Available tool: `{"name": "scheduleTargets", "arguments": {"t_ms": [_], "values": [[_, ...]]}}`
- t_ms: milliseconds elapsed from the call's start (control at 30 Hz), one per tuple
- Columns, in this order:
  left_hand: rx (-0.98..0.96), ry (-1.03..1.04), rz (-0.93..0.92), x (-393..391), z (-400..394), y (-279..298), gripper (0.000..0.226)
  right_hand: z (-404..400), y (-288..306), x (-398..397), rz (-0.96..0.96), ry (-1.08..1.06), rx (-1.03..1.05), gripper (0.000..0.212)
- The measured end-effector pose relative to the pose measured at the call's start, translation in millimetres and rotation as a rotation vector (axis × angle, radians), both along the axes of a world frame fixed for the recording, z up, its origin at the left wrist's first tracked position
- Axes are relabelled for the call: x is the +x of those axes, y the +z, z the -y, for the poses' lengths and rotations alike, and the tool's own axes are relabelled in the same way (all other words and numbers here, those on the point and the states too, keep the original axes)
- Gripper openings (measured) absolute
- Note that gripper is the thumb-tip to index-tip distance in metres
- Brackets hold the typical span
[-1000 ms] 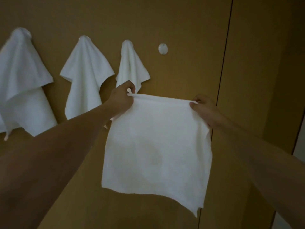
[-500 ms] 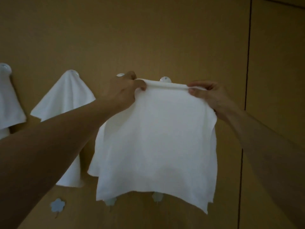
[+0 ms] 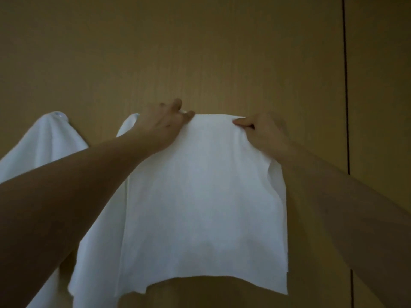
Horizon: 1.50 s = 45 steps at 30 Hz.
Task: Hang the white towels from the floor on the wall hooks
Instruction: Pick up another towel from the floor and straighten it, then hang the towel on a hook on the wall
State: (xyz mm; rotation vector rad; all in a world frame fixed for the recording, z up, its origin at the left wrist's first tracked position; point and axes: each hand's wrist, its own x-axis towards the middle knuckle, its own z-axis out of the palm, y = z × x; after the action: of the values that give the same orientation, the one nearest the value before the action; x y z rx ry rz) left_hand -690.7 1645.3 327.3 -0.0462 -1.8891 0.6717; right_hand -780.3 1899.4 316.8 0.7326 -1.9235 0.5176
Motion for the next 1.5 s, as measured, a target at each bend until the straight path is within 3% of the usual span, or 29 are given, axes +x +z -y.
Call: {"name": "scheduleTargets", "arguments": {"t_ms": [267,333,467,567,667,800,900,933,1033,1167,1300,1400,1500], "values": [[0.131,-0.018,-0.014,-29.9,-18.8,-64.4,0.061,19.6,-53.1,-14.3,0.157,0.354,-0.242,0.036],[0.187,-0.125,-0.002,-36.3,-27.1,-76.0,0.059,30.1,-64.7,-10.1,0.236,0.417,-0.257,0.037],[0.428,-0.478,-0.041,-47.6,-38.4,-92.4,0.019,54.4,-76.0,5.9,0.381,0.536,-0.297,0.033],[0.570,-0.666,-0.058,-50.7,-43.0,-101.7,0.025,65.5,-78.6,16.6,0.487,0.628,-0.383,0.024],[0.630,-0.679,0.012,-47.5,-48.7,-107.0,0.027,68.2,-82.6,22.0,0.550,0.662,-0.443,0.022],[0.377,-0.307,-0.011,-35.4,-41.6,-111.8,0.022,70.3,-98.7,26.2,0.471,0.429,-0.304,0.029],[0.221,-0.280,0.163,-19.6,-28.8,-117.4,0.025,62.0,-117.9,35.8,0.205,-0.087,-0.026,0.040],[0.208,-0.321,0.235,-12.9,-26.6,-119.8,0.022,59.5,-123.2,41.2,0.172,-0.167,0.054,0.039],[0.346,-0.452,0.370,9.8,-23.4,-123.8,0.016,55.7,-135.7,59.2,0.332,-0.123,0.097,0.030],[0.466,-0.610,0.254,42.9,-12.6,-134.2,0.032,49.8,-142.3,93.0,0.528,0.044,-0.156,0.036],[0.459,-0.677,0.282,78.9,-5.8,-150.6,0.040,48.4,-155.0,142.0,0.529,-0.108,-0.201,0.046],[0.473,-0.721,0.335,105.1,-8.3,-166.5,0.040,39.9,-174.7,192.0,0.498,-0.186,-0.175,0.042],[0.481,-0.808,0.386,132.8,-24.7,-186.5,0.039,22.4,-193.3,243.4,0.493,-0.400,-0.095,0.048]]}}
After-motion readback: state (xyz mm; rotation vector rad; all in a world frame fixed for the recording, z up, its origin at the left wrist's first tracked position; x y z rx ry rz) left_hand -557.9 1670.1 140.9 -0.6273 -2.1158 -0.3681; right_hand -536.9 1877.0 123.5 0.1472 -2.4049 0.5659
